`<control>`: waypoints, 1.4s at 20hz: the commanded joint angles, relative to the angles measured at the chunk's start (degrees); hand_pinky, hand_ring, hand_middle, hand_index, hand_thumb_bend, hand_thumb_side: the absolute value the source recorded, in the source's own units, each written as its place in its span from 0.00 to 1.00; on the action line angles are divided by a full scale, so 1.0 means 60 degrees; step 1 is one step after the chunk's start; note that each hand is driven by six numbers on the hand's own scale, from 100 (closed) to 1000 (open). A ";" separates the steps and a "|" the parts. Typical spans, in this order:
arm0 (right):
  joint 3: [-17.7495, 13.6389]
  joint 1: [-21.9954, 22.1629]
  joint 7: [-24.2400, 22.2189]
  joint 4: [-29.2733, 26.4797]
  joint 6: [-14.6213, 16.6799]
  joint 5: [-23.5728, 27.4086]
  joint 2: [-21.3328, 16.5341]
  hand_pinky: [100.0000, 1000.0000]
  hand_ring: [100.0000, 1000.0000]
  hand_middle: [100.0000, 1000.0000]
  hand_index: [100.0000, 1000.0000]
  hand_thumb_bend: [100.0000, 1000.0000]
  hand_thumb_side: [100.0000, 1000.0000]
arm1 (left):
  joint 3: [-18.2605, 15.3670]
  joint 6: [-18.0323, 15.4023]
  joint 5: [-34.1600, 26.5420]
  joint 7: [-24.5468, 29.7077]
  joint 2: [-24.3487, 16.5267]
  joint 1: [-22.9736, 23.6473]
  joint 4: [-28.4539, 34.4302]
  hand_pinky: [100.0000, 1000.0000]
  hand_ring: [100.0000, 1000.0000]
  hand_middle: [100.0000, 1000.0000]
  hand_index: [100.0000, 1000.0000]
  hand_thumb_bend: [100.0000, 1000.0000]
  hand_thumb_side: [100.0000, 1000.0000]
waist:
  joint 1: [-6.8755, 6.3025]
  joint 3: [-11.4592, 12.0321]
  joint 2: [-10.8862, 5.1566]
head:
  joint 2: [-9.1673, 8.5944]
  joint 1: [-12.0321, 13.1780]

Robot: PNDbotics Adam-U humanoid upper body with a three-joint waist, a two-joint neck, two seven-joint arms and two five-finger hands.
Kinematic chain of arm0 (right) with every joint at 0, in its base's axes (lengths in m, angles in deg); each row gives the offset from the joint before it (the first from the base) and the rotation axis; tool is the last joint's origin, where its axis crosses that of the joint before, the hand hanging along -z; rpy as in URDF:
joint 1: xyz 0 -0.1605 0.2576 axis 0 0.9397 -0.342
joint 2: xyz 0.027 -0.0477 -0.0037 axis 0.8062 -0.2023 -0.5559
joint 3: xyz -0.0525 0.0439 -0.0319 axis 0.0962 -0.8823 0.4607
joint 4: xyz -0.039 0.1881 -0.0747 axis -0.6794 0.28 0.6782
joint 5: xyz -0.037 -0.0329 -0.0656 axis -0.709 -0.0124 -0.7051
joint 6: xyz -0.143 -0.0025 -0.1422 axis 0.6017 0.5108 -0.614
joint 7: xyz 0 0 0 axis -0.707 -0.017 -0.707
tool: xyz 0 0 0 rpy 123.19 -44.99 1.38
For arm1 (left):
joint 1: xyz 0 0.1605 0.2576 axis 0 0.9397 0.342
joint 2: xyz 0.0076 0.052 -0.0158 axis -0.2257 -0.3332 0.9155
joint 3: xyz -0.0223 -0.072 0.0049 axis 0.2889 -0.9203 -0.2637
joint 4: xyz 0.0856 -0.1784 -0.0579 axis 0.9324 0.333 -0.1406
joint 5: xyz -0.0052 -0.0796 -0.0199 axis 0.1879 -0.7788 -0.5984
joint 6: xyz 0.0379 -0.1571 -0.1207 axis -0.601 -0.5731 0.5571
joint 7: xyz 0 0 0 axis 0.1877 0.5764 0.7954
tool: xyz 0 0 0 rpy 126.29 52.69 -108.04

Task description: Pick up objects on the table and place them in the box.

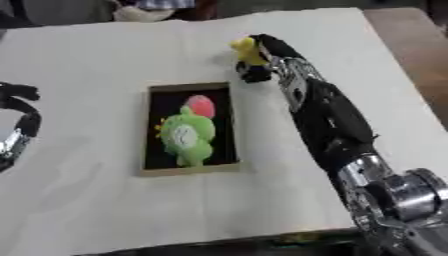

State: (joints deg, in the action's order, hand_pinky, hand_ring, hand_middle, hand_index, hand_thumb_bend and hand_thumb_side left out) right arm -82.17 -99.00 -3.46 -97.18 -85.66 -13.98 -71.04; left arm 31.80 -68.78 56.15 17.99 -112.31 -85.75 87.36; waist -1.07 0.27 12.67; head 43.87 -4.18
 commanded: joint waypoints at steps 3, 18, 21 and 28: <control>-0.0081 -0.0088 0.0128 0.0016 0.0019 0.0064 -0.0180 0.65 0.78 0.77 0.85 0.00 0.00 | -0.0041 -0.0025 -0.0010 0.0011 -0.0043 -0.0037 0.0052 0.67 0.56 0.62 0.77 0.20 0.68 | 0.0084 0.0015 -0.0297 | 0.0042 -0.0037; 0.0464 -0.0275 0.1038 -0.1761 0.1323 0.0686 -0.0415 0.45 0.57 0.42 0.56 0.00 0.00 | -0.0122 0.0003 0.0020 -0.0100 0.0011 0.0023 0.0019 0.67 0.56 0.62 0.77 0.19 0.68 | 0.0139 -0.0103 -0.0353 | 0.0042 -0.0044; 0.0934 -0.0337 0.0500 -0.2428 0.1924 0.1193 -0.0414 0.47 0.59 0.43 0.58 0.00 0.00 | -0.0135 0.0009 0.0022 -0.0120 0.0013 0.0036 0.0022 0.67 0.56 0.62 0.77 0.18 0.68 | 0.0153 -0.0123 -0.0365 | 0.0042 -0.0032; 0.2350 -0.0417 -0.2062 -0.3451 0.3158 0.2665 -0.0271 0.53 0.65 0.48 0.64 0.00 0.00 | -0.0147 0.0005 0.0013 -0.0155 0.0084 -0.0026 0.0013 0.67 0.56 0.62 0.77 0.18 0.69 | 0.0188 -0.0100 -0.0372 | 0.0042 -0.0056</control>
State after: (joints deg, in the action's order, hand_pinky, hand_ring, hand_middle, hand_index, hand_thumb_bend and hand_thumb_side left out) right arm -69.27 -99.86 -13.28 -115.73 -67.77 0.29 -72.03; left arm 31.60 -68.68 56.16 17.31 -111.32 -85.22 86.74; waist -0.60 -0.36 12.38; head 43.87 -4.30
